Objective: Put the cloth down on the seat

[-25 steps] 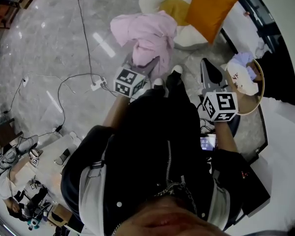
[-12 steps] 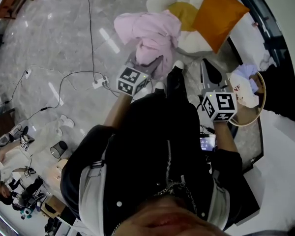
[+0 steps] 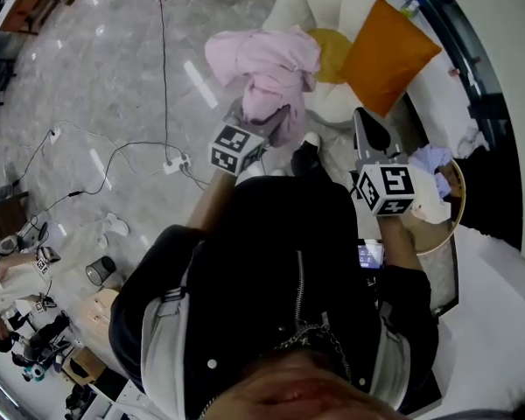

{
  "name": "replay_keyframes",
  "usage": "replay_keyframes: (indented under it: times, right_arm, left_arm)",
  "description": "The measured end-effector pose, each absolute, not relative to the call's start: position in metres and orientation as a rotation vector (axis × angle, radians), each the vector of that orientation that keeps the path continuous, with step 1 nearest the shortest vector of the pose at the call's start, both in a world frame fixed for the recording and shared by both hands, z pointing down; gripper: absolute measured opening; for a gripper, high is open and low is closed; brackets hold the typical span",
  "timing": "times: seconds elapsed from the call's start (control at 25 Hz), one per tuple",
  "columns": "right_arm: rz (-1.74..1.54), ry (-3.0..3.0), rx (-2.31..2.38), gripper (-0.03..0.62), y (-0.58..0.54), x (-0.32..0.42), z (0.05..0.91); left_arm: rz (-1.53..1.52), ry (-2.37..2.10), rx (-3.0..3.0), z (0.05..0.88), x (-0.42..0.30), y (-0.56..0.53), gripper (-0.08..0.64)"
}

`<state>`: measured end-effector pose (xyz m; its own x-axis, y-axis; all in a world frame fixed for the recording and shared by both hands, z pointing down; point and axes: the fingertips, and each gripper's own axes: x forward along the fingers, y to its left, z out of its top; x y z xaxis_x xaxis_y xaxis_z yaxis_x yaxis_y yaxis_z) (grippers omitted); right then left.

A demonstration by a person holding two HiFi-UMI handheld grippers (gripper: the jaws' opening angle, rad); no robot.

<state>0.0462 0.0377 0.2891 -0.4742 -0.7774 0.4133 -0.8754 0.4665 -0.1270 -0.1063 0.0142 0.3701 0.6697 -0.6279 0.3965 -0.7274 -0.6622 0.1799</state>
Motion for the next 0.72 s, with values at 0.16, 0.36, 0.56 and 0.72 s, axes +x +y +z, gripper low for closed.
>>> replay_keyframes:
  times: [0.16,0.36,0.56,0.72]
  right_arm:
    - [0.481,-2.441,1.378,0.000,-0.001,0.067,0.290]
    - [0.492,-2.460,1.343,-0.001,-0.041,0.086,0.295]
    - [0.518,-2.460,1.316,-0.002,-0.067,0.101,0.301]
    - [0.532,-2.461,1.307,0.000,-0.083,0.108,0.305]
  left_arm:
    - [0.430,-1.104,2.550,0.368,-0.084,-0.021,0.215]
    - [0.433,-1.126,2.533,0.368,-0.065,-0.058,0.215]
    - [0.430,-1.146,2.520,0.370,-0.051,-0.085,0.215]
    - [0.450,-1.134,2.512,0.376,-0.042,-0.100,0.213]
